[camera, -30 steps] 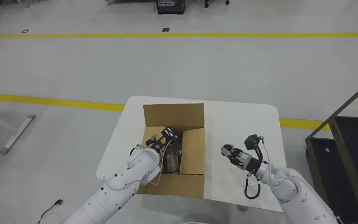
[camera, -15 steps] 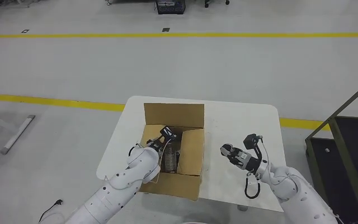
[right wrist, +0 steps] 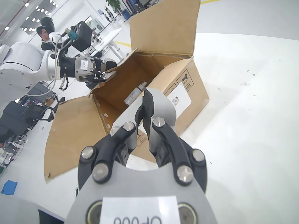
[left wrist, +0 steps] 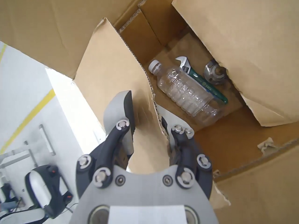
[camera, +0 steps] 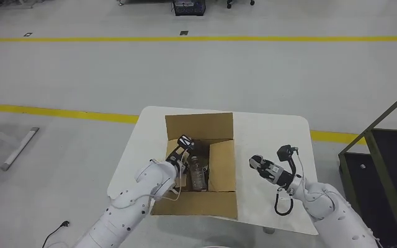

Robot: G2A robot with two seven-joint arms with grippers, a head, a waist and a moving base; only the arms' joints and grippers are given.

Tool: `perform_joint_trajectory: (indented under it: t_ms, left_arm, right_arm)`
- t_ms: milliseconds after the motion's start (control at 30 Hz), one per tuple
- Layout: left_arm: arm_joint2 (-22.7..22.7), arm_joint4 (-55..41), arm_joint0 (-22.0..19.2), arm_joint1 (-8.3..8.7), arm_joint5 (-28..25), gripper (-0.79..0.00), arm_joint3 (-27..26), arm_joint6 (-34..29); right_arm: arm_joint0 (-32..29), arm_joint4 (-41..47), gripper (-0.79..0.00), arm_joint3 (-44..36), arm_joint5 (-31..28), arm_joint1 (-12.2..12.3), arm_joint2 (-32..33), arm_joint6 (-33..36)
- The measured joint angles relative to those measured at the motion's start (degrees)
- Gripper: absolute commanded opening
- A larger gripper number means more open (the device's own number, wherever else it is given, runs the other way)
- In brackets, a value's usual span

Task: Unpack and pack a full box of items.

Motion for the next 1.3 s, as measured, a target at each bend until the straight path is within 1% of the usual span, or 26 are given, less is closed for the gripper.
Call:
perform_joint_trajectory:
  t_ms: [233, 433, 467, 500, 533, 567, 733, 867, 1100, 1300]
  left_arm:
    - [-2.83, -9.31, 1.16, -0.38, 0.11, -0.785, -4.95, -1.55]
    - [-5.38, -17.04, 1.99, -0.55, 1.11, -0.785, -6.81, -3.21]
    - [-5.77, -17.89, 2.07, -0.55, 1.27, -0.665, -6.88, -3.45]
    - [-6.26, -18.74, 2.16, -0.53, 1.39, -0.351, -6.91, -3.69]
    - [-6.62, -19.32, 2.24, -0.51, 1.46, -0.062, -6.88, -3.86]
    - [-6.97, -19.74, 2.29, -0.48, 1.47, 0.000, -6.79, -4.01]
    - [-9.24, -22.41, 2.72, -0.29, 1.42, 0.000, -6.28, -3.63]
    - [-11.06, -21.74, 2.73, 0.04, 1.28, 0.000, -5.81, -3.18]
    - [-13.98, -14.72, 2.62, 0.98, 0.57, 0.000, -4.28, -2.92]
    - [-14.03, -5.93, 3.27, 1.56, -0.14, 0.000, -2.26, -2.25]
  right_arm:
    - [-0.29, 3.30, -0.785, -0.07, -1.54, 0.32, 1.87, 2.30]
    - [1.19, 5.41, -0.785, 1.59, -2.95, 0.15, -0.21, 7.69]
    - [1.51, 5.64, -0.785, 2.03, -2.90, 0.09, -0.61, 8.35]
    - [1.95, 5.87, -0.785, 2.62, -2.76, 0.00, -1.13, 9.11]
    - [2.29, 5.89, -0.785, 3.07, -2.61, -0.07, -1.49, 9.56]
    - [2.62, 5.77, -0.785, 3.53, -2.41, -0.13, -1.82, 9.95]
    - [4.30, 4.67, -0.785, 6.14, -1.22, -0.54, -3.78, 11.49]
    - [5.12, 3.57, -0.785, 7.26, -1.01, -0.81, -4.64, 10.95]
    - [5.66, 3.07, -0.785, 7.95, -1.36, -0.97, -4.93, 10.33]
    - [5.92, 3.13, -0.785, 8.27, -1.74, -1.06, -5.07, 10.21]
